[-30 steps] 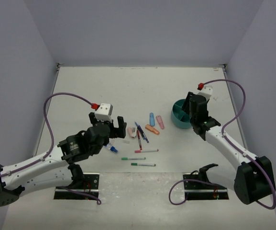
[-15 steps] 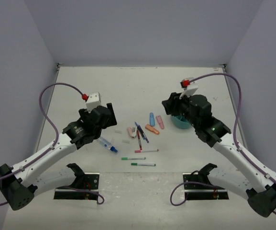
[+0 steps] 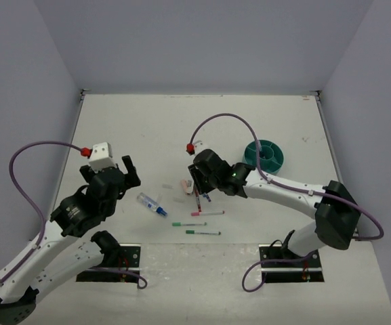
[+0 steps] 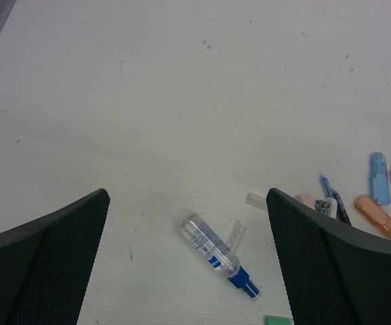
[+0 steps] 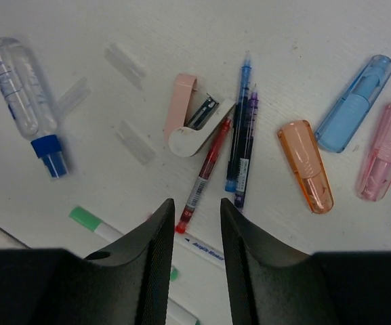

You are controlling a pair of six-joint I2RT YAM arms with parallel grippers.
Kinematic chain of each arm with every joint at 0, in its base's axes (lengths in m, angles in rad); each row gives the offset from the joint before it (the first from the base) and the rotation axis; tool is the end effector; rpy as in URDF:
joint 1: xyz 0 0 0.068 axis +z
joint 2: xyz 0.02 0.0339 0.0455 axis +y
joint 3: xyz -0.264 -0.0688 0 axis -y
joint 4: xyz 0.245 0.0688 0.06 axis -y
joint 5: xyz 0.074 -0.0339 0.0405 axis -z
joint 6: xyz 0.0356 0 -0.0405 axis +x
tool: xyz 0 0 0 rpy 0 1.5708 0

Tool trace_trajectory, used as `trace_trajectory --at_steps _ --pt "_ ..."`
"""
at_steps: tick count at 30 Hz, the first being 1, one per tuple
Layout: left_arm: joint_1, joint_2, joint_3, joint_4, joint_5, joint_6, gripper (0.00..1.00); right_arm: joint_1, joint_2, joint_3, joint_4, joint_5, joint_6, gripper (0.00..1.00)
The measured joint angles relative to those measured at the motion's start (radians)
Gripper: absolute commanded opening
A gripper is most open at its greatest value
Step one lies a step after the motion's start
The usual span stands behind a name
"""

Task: Sort the stationery into containers
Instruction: Pick up the pen from the center of the board.

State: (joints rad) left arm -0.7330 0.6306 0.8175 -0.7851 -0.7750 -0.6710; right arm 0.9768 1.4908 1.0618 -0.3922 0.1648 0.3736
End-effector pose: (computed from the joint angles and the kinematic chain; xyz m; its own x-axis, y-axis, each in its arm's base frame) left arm 0.1048 -0.0608 0.3176 -0.3578 -0.2756 -0.8922 -0.2224 0.9531 -0.2052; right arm 0.1845 0.2628 0.2494 -0.6569 -0.3294 -0.6782 -0.5533 0.8216 0.1369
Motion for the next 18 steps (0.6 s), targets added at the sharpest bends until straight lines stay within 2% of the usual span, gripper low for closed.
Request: trace_trajectory --at_steps 10,18 --pt "0.000 0.044 -0.031 0.056 0.087 0.083 1.00 -0.036 0.248 0.090 -0.059 0.088 0.033 0.26" --pt "0.000 0.056 -0.047 0.074 0.121 0.098 1.00 -0.097 0.303 0.107 -0.057 0.081 0.026 0.23"
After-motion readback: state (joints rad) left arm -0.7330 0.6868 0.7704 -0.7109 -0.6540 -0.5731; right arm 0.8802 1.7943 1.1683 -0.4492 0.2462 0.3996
